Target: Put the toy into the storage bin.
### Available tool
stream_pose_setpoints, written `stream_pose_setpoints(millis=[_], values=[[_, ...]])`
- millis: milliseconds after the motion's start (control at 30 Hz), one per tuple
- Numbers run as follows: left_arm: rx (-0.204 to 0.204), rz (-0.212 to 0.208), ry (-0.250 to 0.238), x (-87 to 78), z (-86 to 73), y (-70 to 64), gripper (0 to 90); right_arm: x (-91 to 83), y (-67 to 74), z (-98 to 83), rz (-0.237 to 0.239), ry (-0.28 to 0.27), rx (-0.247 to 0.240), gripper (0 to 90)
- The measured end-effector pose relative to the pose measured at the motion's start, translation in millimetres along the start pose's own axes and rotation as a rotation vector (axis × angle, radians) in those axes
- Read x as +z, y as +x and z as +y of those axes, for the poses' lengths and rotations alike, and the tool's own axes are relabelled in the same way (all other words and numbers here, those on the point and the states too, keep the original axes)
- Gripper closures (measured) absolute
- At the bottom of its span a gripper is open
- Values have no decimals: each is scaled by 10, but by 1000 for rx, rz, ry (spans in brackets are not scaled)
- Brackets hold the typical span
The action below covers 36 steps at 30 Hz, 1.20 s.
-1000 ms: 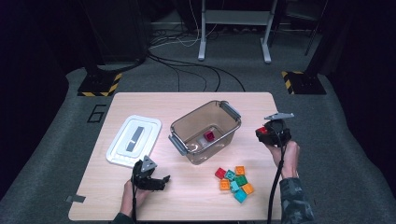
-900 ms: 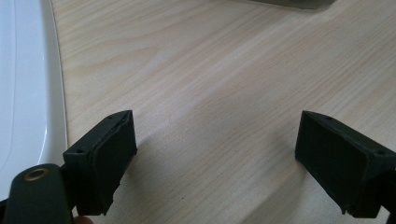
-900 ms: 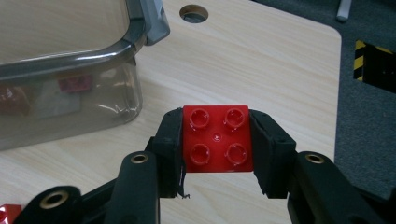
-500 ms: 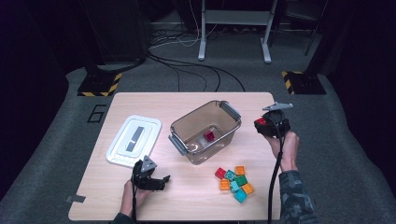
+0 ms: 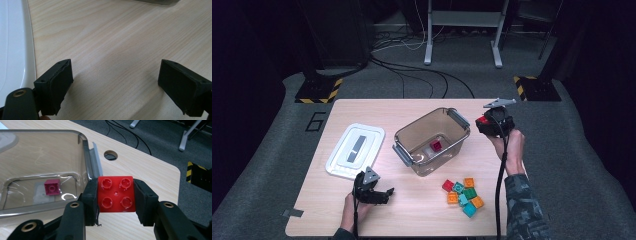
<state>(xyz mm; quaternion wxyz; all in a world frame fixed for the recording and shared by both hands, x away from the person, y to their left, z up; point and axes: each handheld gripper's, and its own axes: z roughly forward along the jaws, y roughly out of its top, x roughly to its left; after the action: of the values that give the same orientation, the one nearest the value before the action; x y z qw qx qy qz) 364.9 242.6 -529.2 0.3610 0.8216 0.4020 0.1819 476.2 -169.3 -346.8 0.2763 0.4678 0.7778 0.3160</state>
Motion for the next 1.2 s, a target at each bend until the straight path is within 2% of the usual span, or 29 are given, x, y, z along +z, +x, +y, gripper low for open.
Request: stream_pose_setpoints(millis=[400,1033,1100,1200], values=[[-1,1,0,0,0,-1,123,130,232,191,41,2,-50,580],[-1,0,-1,-1,0,0,125,371,477,291,109,40,-96,573],[0,0,0,-1,0,0,125,377,481,294,111,41,-106,512],[-1,0,-1,-1,-1,-1,125,376,492,294,100,47,-81,374]])
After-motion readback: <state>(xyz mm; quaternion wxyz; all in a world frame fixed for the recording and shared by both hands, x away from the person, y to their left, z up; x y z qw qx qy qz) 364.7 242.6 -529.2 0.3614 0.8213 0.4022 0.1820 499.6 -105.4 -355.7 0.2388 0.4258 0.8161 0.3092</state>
